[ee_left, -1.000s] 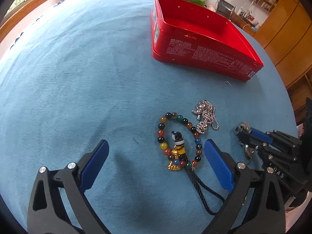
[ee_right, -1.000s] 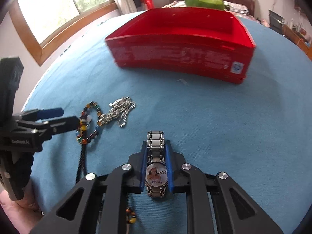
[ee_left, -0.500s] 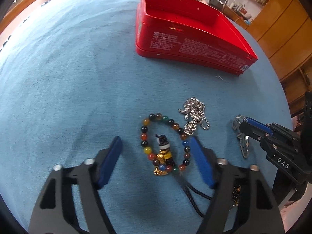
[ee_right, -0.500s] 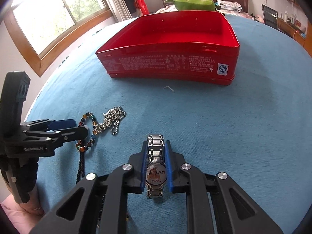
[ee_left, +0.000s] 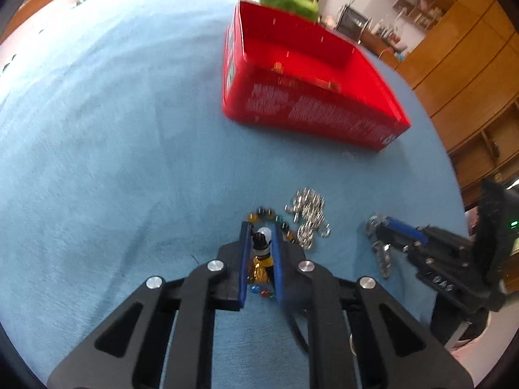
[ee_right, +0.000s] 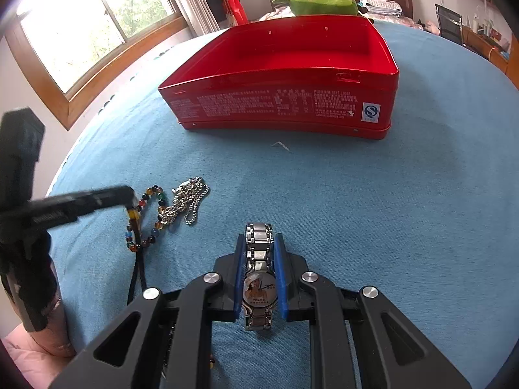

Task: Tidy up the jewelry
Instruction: 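Grasp the silver wristwatch with the right tool while the left tool grasps the figurine bracelet, then lift the figurine bracelet with the left tool while the right tool lifts the watch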

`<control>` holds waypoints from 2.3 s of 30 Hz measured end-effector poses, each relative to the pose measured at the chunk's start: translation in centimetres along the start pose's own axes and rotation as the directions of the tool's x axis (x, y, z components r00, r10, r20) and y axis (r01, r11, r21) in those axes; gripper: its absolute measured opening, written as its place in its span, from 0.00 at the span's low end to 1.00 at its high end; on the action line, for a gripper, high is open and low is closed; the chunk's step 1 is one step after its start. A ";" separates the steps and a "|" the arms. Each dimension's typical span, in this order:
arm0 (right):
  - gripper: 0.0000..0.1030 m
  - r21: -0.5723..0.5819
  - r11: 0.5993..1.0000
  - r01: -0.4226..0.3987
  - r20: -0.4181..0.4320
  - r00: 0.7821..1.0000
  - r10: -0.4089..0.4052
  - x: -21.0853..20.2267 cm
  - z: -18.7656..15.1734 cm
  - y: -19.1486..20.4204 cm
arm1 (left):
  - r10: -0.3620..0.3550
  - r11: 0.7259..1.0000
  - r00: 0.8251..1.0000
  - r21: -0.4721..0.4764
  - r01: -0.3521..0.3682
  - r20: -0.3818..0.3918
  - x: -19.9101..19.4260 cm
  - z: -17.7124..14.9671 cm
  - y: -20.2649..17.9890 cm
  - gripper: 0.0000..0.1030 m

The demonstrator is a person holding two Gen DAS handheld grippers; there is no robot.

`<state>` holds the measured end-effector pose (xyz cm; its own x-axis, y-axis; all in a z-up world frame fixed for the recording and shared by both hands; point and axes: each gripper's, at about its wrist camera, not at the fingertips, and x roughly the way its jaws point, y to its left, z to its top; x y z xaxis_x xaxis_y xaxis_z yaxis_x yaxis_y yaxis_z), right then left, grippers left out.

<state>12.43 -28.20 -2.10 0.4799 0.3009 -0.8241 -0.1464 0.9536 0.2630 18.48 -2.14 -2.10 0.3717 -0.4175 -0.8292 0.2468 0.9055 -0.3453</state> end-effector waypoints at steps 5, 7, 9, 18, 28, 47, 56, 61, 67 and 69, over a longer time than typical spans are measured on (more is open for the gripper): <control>0.16 -0.001 1.000 -0.002 -0.003 1.000 0.002 0.0 -0.1 0.1 | 0.011 1.000 0.997 -0.029 -0.009 0.072 -1.9 1.7 1.3 0.06; 0.16 0.000 1.000 -0.002 -0.003 1.000 0.002 0.0 0.0 0.1 | 0.039 0.998 0.994 -0.049 -0.034 0.106 -2.5 2.4 2.5 0.06; 0.16 -0.001 1.000 -0.002 -0.003 1.000 0.002 0.0 0.0 0.0 | 0.085 0.994 0.988 -0.076 -0.075 0.127 -2.7 3.2 3.7 0.06; 0.16 -0.005 1.000 -0.003 -0.013 1.000 0.003 0.3 0.0 0.1 | 0.190 0.975 0.976 -0.141 -0.174 0.108 -1.4 5.9 7.2 0.09; 0.16 -0.006 1.000 -0.005 -0.014 1.000 0.005 0.4 0.2 0.1 | 0.248 0.958 0.969 -0.156 -0.242 0.019 1.2 5.5 6.9 0.61; 0.16 0.008 1.000 -0.004 0.023 1.000 0.004 -0.9 0.1 -0.1 | 0.079 0.990 0.987 -0.130 -0.061 0.140 -0.5 5.0 4.7 0.09; 0.00 0.041 0.998 -0.051 0.065 0.997 0.049 -3.0 1.1 -0.5 | 0.004 1.000 0.974 -0.030 0.003 0.228 -4.3 4.4 1.2 0.09; 0.00 0.020 0.999 -0.028 0.086 0.996 0.026 -4.2 1.9 -0.2 | -0.023 1.000 0.960 0.019 0.019 0.279 -5.4 5.4 -1.6 0.09; 0.46 0.029 0.999 -0.039 -0.004 0.999 0.039 -2.0 1.7 -0.3 | -0.115 0.993 0.944 0.063 0.100 0.308 -7.3 5.2 -3.2 0.09; 0.50 0.019 0.999 -0.038 -0.024 0.999 0.039 -1.2 1.5 -0.1 | -0.130 0.991 0.943 0.081 0.110 0.305 -7.7 5.0 -3.4 0.09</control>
<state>13.18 -28.66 -0.40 0.4532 0.3377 -0.8249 -0.1479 0.9411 0.3041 19.23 -2.43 7.66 0.5919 -0.5348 -0.6030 0.3576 0.8448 -0.3981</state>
